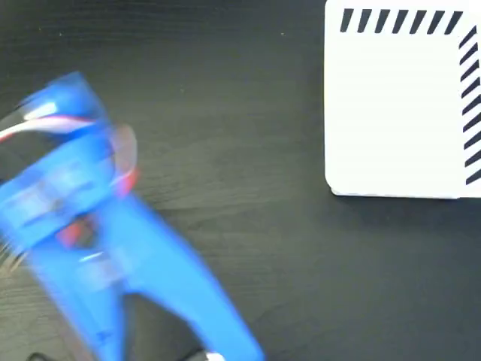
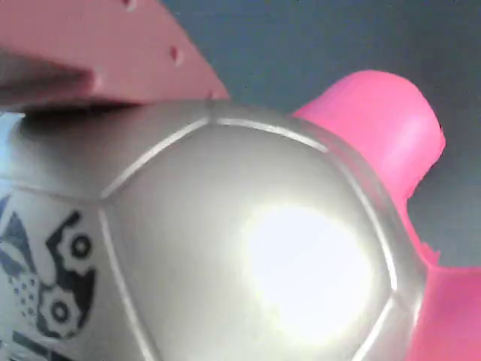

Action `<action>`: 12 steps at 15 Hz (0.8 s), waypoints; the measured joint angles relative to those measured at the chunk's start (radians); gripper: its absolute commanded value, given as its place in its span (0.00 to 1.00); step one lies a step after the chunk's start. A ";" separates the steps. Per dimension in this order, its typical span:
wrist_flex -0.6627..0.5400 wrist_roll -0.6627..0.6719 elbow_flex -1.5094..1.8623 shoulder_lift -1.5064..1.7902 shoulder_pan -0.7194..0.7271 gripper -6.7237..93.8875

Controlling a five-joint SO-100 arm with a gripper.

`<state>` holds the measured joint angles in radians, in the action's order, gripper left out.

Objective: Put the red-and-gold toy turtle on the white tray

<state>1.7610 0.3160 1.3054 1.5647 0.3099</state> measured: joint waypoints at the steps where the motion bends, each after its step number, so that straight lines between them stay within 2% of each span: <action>1: 0.000 0.041 -0.025 0.005 -0.098 0.07; 6: 0.002 0.170 -0.135 -0.026 -0.494 0.07; 12: 0.003 0.167 -0.356 -0.255 -0.842 0.07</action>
<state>1.7641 0.4832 0.9495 1.3100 -0.5323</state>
